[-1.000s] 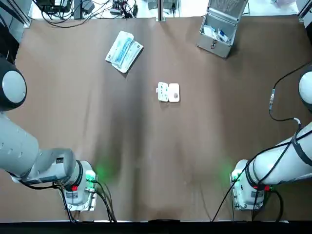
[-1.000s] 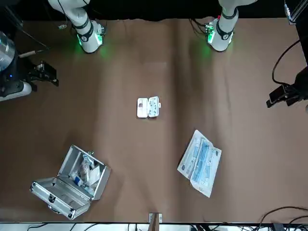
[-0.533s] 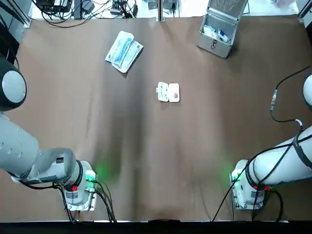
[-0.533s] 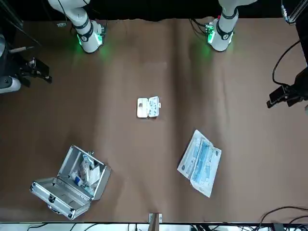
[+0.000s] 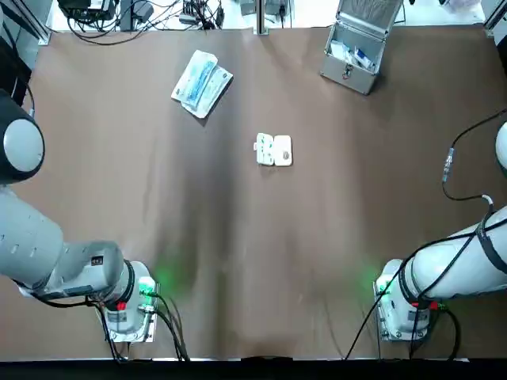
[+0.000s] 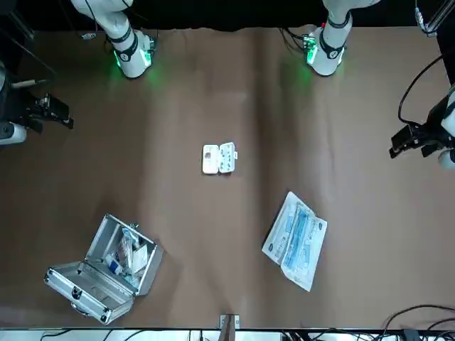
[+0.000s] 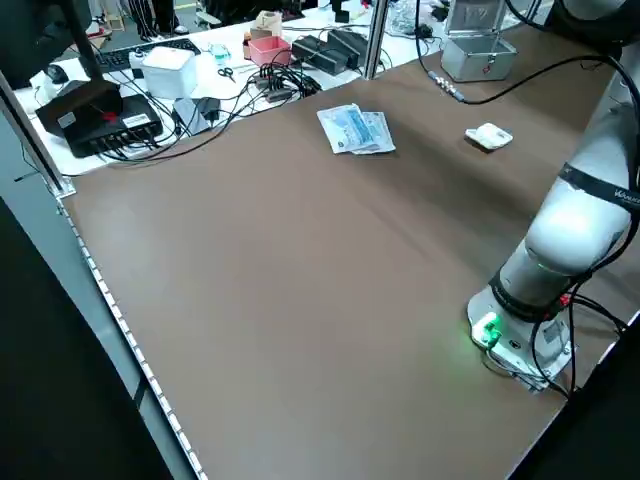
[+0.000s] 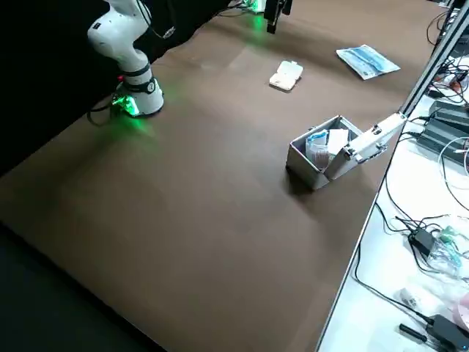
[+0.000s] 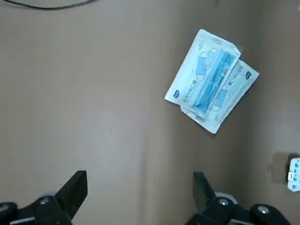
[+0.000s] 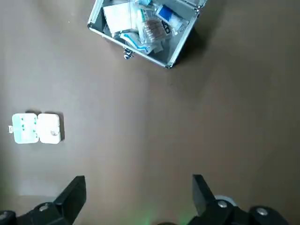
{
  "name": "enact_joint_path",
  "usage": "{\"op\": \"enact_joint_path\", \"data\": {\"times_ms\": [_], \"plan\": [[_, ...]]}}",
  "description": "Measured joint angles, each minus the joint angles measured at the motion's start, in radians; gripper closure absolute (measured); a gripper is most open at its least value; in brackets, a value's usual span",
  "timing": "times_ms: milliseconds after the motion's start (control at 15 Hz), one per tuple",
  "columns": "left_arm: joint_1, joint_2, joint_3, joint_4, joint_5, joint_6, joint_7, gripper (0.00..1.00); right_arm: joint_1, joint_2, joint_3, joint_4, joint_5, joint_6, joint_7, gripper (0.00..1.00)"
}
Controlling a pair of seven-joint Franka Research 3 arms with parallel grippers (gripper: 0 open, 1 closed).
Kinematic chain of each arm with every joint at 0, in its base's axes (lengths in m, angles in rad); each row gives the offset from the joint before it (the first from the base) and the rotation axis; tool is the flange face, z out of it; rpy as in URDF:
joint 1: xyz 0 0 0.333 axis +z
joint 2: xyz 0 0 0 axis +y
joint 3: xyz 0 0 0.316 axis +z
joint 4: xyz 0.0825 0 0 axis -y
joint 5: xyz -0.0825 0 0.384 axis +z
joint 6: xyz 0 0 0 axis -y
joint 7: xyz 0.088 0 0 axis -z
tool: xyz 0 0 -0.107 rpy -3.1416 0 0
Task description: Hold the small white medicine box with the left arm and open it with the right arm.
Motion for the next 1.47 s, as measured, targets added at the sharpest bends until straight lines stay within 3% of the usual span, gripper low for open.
{"op": "enact_joint_path", "data": {"times_ms": [467, 1467], "plan": [[0.000, -0.010, -0.014, 0.000, 0.000, -0.001, 0.000, 0.00, -0.067, 0.000, -0.002, 0.000, 0.000, 0.036, -0.013, 0.00], [-0.008, -0.011, -0.024, 0.000, 0.000, -0.003, -0.056, 0.00, -0.087, -0.018, -0.001, -0.048, -0.003, 0.098, -0.022, 0.00]]}}
